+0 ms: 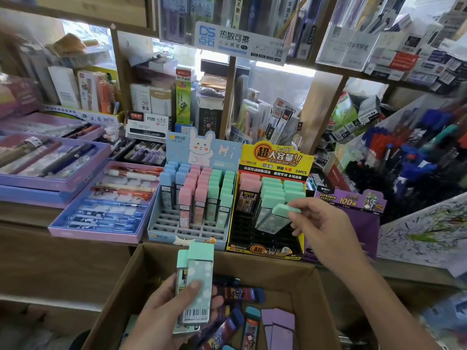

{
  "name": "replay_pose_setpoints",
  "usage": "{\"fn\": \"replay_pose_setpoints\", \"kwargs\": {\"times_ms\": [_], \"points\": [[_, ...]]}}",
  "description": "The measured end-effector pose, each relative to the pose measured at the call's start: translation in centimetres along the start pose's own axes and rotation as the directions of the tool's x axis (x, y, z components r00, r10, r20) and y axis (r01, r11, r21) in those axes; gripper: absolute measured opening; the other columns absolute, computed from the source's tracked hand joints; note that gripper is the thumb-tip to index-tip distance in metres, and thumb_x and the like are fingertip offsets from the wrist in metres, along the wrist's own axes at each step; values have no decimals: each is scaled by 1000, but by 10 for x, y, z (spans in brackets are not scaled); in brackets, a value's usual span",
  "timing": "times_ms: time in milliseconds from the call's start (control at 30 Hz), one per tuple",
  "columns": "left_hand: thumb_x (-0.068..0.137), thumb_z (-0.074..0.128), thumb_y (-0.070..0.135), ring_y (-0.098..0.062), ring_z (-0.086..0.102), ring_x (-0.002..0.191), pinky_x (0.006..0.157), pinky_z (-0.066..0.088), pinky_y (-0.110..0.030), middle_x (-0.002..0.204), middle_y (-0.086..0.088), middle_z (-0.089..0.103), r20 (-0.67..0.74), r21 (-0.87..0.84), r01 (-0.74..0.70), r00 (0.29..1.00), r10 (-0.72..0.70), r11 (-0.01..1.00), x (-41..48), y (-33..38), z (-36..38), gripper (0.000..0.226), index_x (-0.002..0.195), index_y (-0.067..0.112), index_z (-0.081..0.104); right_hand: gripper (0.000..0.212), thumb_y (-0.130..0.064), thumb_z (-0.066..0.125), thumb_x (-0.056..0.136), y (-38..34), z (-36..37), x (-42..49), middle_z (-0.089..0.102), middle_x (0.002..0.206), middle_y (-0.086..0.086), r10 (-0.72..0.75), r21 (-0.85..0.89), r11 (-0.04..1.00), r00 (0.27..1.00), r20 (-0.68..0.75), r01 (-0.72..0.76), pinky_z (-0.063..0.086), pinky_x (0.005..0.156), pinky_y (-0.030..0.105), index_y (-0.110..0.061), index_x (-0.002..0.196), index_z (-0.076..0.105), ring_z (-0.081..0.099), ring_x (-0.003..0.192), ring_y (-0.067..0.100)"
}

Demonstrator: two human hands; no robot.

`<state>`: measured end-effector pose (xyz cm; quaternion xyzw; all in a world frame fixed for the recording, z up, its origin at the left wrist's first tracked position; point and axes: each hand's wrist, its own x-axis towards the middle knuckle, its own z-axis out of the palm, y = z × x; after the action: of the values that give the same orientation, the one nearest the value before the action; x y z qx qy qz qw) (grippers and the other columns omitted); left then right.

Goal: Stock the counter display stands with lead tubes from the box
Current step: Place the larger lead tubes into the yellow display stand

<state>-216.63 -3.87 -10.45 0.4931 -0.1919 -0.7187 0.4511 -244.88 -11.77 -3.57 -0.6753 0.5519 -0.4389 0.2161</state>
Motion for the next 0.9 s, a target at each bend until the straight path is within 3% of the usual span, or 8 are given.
{"fn": "replay_pose_setpoints", "kwargs": {"times_ms": [133,233,367,533,733,833,900], "points": [[73,74,13,-40,77,95,72,65,-44,107,-23,77,19,6,-6,1000,6,1000,0,-1,-1,52,124,17,69,22,-4,67,97,1,1,1,70,82,-1,-26,-23,999,999,43,27,55,67,16,-20,111,71,69,72,10],[74,74,13,-40,77,95,82,61,-47,107,-23,77,27,16,-12,1000,12,1000,-1,0,0,51,125,18,69,25,-4,66,97,1,4,4,68,90,-2,-53,3,999,998,22,53,57,68,20,-26,109,64,68,78,12],[75,73,12,-40,77,94,81,62,-48,106,-23,77,16,23,-17,1000,17,1000,0,0,0,49,124,16,69,23,-6,65,98,6,9,10,65,88,12,-90,-72,993,996,8,91,60,67,24,-28,102,65,66,77,25],[76,73,12,-42,76,96,73,66,-48,107,-25,77,25,9,-26,999,26,1000,0,-1,-1,47,123,13,70,18,-4,68,96,12,17,14,58,101,-4,-225,-260,942,974,-29,210,54,71,27,-16,109,73,62,82,10],[78,73,11,-41,75,99,88,58,-48,110,-24,76,51,-5,-8,999,8,1000,-3,0,-1,47,125,16,69,21,-5,69,95,11,21,13,53,100,-4,-221,-329,925,973,-60,189,55,68,33,-15,114,73,58,74,10],[80,73,12,-39,76,100,88,59,-47,110,-23,77,64,11,-16,998,15,1000,-5,1,0,46,126,17,68,22,-5,69,95,3,24,6,51,99,-8,-230,-323,927,969,-86,191,49,65,20,-16,113,71,57,73,12],[79,73,11,-39,76,100,91,55,-48,111,-23,76,63,14,-18,998,18,1000,-5,1,0,47,126,17,69,23,-4,69,94,-5,32,-5,55,93,-10,-191,-203,965,976,-108,166,48,64,16,-20,111,68,59,73,14]]}}
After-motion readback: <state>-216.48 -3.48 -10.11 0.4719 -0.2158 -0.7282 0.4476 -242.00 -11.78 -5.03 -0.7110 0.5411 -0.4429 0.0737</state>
